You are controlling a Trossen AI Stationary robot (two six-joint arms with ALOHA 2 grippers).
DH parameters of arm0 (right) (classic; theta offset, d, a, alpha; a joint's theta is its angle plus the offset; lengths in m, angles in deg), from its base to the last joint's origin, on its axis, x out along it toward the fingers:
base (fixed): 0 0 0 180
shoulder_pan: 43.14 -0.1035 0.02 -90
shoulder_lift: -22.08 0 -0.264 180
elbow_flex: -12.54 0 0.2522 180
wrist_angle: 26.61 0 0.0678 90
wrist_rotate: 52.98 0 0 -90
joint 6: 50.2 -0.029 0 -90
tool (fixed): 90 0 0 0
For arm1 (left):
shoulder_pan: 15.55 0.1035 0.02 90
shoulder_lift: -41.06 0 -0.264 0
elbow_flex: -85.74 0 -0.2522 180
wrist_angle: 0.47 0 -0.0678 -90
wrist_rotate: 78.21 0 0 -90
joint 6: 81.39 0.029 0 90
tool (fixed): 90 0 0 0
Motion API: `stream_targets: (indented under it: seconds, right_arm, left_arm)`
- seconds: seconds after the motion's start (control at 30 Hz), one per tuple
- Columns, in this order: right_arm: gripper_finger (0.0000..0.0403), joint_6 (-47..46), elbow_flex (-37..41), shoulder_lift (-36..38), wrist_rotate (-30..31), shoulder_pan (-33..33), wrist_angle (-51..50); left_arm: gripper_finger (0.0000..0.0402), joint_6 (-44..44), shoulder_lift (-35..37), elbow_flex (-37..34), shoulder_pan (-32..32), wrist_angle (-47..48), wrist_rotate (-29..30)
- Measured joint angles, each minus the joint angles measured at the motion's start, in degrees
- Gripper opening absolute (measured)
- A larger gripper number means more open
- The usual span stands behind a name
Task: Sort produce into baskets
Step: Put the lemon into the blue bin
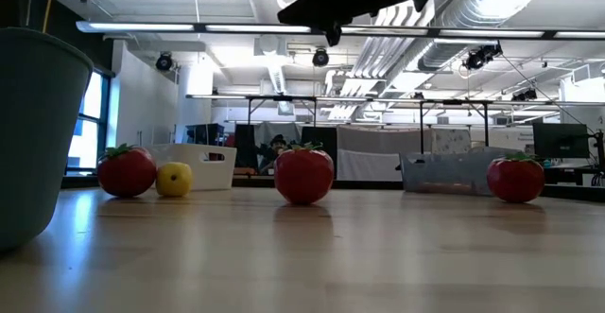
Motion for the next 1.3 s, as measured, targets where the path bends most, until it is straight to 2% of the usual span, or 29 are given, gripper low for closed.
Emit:
stream_targets:
  seconds: [0.47,0.7,0.87,1.1,1.2,1.3]
  right_arm:
    - [0.0000,1.5,0.0,0.0,-0.7,0.0,-1.5]
    - [0.0000,2.8,0.0,0.0,-0.7,0.0,-3.4]
    - [0.0000,3.9,0.0,0.0,-0.7,0.0,-4.5]
    - [0.0000,3.5,0.0,0.0,1.1,0.0,-4.4]
    - [0.0001,3.4,0.0,0.0,2.0,-0.1,-4.4]
    - [0.0010,1.0,0.0,0.0,5.7,-0.3,-4.4]
  left_arm:
    - [0.0178,-1.2,-7.9,0.0,1.8,-0.9,-1.6]
    - [0.0267,-1.2,-8.2,0.4,2.3,-0.7,-2.4]
    - [0.0287,1.6,-8.1,2.3,3.6,0.1,-5.8]
    - [0.0273,10.1,-5.4,5.5,4.8,5.4,-10.7]
    - [0.0245,13.6,-1.9,5.5,5.6,9.1,-10.7]
    - [0.0203,17.4,1.8,5.5,6.8,14.0,-10.7]
